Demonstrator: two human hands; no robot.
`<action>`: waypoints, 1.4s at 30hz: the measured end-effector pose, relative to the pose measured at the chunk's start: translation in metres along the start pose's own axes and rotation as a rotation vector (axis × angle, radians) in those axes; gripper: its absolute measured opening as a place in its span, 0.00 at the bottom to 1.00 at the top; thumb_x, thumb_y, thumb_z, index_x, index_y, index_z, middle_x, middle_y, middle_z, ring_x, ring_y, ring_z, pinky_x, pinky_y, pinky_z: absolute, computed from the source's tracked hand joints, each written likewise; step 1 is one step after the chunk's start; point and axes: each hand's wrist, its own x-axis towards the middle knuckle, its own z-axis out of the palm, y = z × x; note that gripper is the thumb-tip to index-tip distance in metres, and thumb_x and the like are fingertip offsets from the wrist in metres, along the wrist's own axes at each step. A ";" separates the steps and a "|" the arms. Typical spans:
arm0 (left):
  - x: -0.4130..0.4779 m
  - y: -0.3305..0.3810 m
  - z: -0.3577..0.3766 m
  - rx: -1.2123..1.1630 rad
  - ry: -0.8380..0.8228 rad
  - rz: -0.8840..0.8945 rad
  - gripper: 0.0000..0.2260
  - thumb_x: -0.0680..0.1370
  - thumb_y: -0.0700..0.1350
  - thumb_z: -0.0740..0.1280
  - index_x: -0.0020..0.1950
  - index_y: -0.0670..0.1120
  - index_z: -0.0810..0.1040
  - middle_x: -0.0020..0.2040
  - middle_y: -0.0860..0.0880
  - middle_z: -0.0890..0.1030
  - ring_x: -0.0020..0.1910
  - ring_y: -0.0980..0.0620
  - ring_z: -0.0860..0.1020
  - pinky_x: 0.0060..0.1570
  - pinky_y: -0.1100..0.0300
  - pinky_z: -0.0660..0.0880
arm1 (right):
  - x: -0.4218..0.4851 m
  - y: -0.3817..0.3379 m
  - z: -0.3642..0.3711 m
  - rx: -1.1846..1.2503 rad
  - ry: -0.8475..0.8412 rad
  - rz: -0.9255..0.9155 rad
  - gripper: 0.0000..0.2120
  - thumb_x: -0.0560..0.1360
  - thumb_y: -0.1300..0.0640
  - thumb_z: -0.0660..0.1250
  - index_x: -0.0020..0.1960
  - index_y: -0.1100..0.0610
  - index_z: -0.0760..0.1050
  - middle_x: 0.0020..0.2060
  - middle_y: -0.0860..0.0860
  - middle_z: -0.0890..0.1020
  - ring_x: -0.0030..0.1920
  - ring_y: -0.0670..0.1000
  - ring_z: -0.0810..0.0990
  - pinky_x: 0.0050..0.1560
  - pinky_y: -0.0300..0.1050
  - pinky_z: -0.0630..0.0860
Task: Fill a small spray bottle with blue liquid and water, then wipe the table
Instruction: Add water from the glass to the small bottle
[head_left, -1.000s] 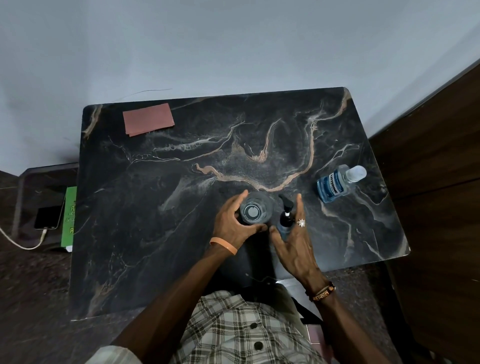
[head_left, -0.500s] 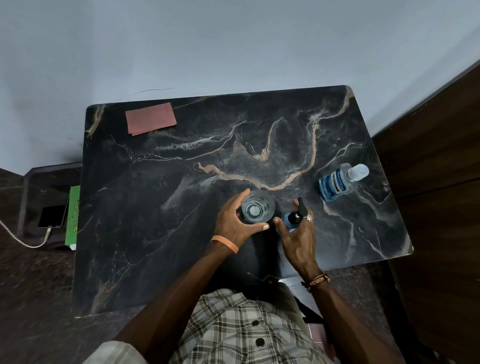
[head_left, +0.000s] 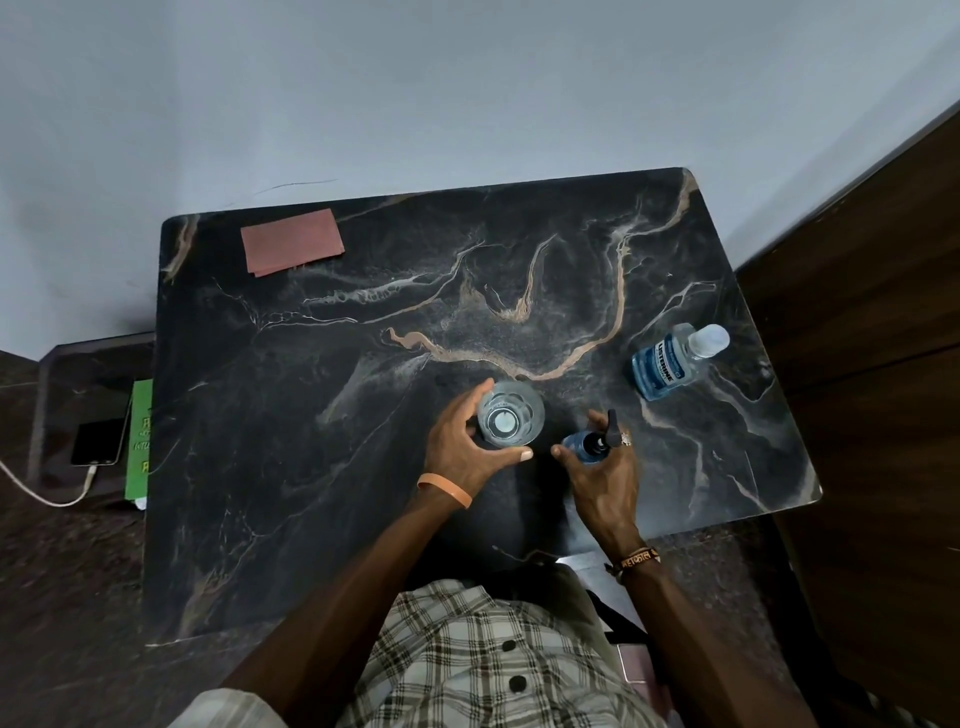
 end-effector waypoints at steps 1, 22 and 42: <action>0.000 0.000 0.000 -0.006 0.000 -0.005 0.44 0.56 0.54 0.83 0.69 0.58 0.70 0.61 0.68 0.71 0.62 0.68 0.71 0.54 0.70 0.75 | -0.001 0.000 -0.001 -0.004 -0.014 0.009 0.35 0.66 0.53 0.80 0.69 0.52 0.70 0.63 0.51 0.76 0.64 0.53 0.76 0.62 0.57 0.76; 0.016 0.001 -0.014 0.143 -0.071 0.084 0.34 0.62 0.53 0.81 0.66 0.50 0.75 0.61 0.53 0.80 0.59 0.58 0.78 0.59 0.62 0.74 | -0.032 -0.069 0.020 0.236 -0.326 0.112 0.41 0.69 0.72 0.65 0.78 0.52 0.57 0.56 0.49 0.82 0.47 0.49 0.84 0.51 0.55 0.81; 0.050 0.059 -0.051 0.076 -0.064 0.174 0.36 0.56 0.54 0.80 0.62 0.58 0.73 0.46 0.70 0.78 0.48 0.71 0.78 0.46 0.76 0.74 | 0.008 -0.112 0.005 0.349 -0.366 -0.074 0.37 0.67 0.60 0.75 0.63 0.27 0.66 0.59 0.35 0.80 0.60 0.43 0.80 0.59 0.48 0.80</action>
